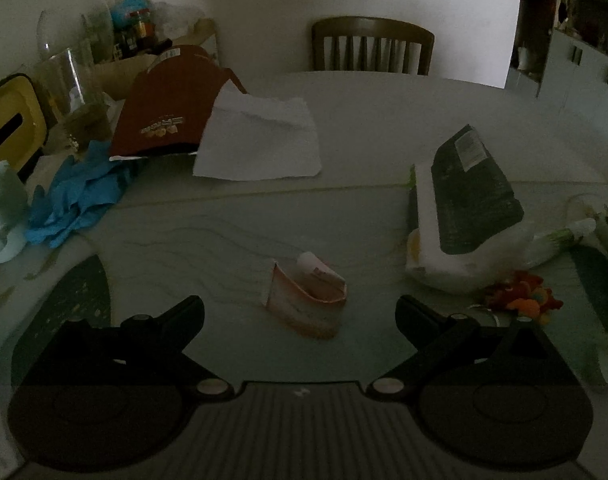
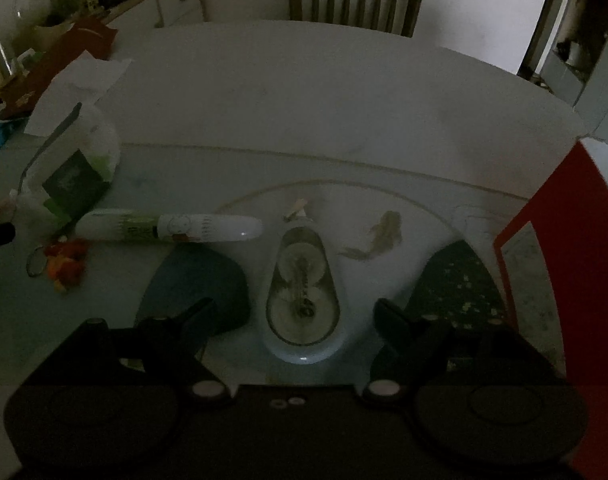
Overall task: Organize objects
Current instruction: 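Grasp the small pink cup with the left tool while the right tool grasps the white tape dispenser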
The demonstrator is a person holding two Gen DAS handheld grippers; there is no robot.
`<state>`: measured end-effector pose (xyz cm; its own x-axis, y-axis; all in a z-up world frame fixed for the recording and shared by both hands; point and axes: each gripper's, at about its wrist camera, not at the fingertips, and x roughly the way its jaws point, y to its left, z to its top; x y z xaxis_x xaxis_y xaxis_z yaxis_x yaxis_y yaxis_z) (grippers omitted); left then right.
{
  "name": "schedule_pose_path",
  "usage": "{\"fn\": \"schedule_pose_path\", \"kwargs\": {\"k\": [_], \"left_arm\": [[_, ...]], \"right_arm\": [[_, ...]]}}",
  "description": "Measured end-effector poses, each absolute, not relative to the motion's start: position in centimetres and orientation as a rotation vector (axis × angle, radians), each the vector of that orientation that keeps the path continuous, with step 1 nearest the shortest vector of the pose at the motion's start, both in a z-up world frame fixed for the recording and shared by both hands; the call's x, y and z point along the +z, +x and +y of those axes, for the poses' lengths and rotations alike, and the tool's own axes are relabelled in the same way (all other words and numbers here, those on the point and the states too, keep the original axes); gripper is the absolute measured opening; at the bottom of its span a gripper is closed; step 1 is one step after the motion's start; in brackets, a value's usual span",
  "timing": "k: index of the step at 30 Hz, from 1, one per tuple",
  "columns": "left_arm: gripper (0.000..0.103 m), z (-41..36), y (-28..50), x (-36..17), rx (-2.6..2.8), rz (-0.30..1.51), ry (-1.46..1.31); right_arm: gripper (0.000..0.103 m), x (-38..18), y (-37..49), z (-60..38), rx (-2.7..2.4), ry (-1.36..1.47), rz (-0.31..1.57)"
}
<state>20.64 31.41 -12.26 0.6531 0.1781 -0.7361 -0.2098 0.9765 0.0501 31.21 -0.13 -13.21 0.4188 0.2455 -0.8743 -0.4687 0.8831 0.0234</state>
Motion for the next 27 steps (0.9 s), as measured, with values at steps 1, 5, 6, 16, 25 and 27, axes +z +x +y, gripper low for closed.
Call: {"fn": "schedule_pose_path", "kwargs": {"k": [1, 5, 6, 16, 25, 27], "left_arm": [[0.101, 31.4, 20.7, -12.3, 0.220, 0.830, -0.041], [0.093, 31.6, 21.0, -12.5, 0.217, 0.843, -0.059], [0.090, 31.6, 21.0, -12.6, 0.216, 0.846, -0.063], [0.047, 31.2, 21.2, -12.1, 0.202, 0.833, -0.066], [0.036, 31.2, 21.1, -11.9, 0.189, 0.839, -0.069], [0.033, 31.1, 21.0, -11.8, 0.188, 0.840, -0.073]], "right_arm": [[0.084, -13.3, 31.3, -0.1, 0.452, -0.242, 1.048], [0.083, -13.5, 31.5, 0.2, 0.456, -0.246, 1.051], [0.083, -13.5, 31.5, 0.2, 0.457, -0.246, 1.049], [0.059, -13.3, 31.6, 0.4, 0.458, -0.245, 1.025], [0.050, -12.8, 31.0, 0.0, 0.449, -0.245, 1.024], [0.050, -12.6, 30.7, -0.3, 0.451, -0.229, 1.025]]}}
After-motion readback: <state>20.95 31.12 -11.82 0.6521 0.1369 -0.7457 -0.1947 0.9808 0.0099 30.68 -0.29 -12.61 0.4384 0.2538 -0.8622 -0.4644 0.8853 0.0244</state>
